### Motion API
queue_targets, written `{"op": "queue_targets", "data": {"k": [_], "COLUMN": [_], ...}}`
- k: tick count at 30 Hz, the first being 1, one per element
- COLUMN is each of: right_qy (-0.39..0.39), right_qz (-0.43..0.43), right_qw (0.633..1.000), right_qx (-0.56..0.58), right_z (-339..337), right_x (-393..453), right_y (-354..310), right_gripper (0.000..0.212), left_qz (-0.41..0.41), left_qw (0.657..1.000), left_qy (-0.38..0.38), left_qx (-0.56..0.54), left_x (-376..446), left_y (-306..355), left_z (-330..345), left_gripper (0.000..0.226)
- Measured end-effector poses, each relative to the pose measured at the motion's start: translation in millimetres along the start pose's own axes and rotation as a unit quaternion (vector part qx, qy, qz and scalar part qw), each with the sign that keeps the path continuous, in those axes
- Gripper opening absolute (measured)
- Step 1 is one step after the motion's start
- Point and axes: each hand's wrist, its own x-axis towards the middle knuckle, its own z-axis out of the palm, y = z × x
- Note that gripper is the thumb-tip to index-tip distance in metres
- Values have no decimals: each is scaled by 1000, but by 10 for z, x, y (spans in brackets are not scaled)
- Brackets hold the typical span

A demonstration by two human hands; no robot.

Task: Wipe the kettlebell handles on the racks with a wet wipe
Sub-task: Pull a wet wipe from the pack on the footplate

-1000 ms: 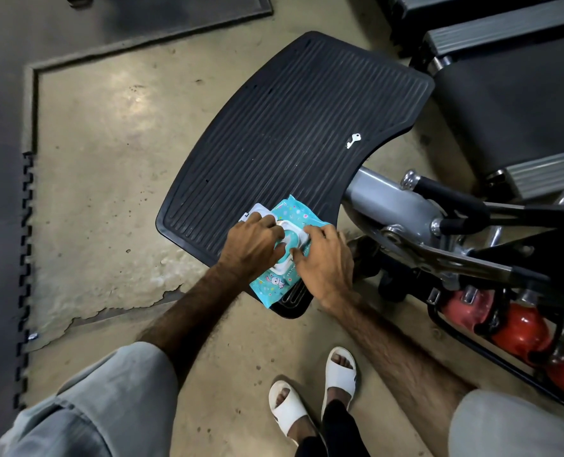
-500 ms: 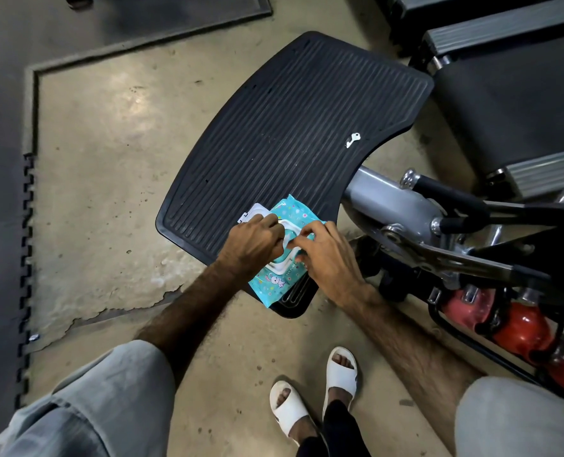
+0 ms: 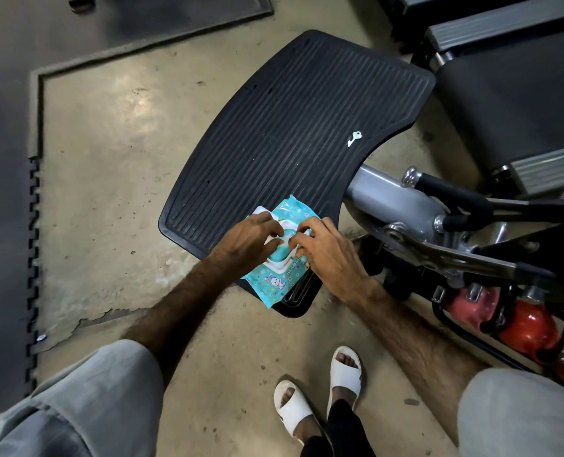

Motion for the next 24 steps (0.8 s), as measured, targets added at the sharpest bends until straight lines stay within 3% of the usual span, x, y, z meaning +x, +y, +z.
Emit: {"op": "queue_targets", "data": {"k": [5,10,19,24], "right_qy": [0,37,-16,-6], "right_qz": [-11,-20,7,5], "right_qw": [1000,999,1000,1000], "right_qx": [-1,-1,12,11], "right_z": [3,39,41,35], "right_x": [-10,3,3,-1], "right_y": [5,39,32,22], "right_gripper": [34,22,29,30], "left_qz": [18,14,17,34], "left_qw": [997,991,990,983], "left_qy": [20,40,8,17], "left_qx": [79,131,140,178], "left_x": [12,30,11,38], "left_y": [83,146,119,182], "left_z": [-2,16,32,40], "left_gripper": [20,26,25,21]}}
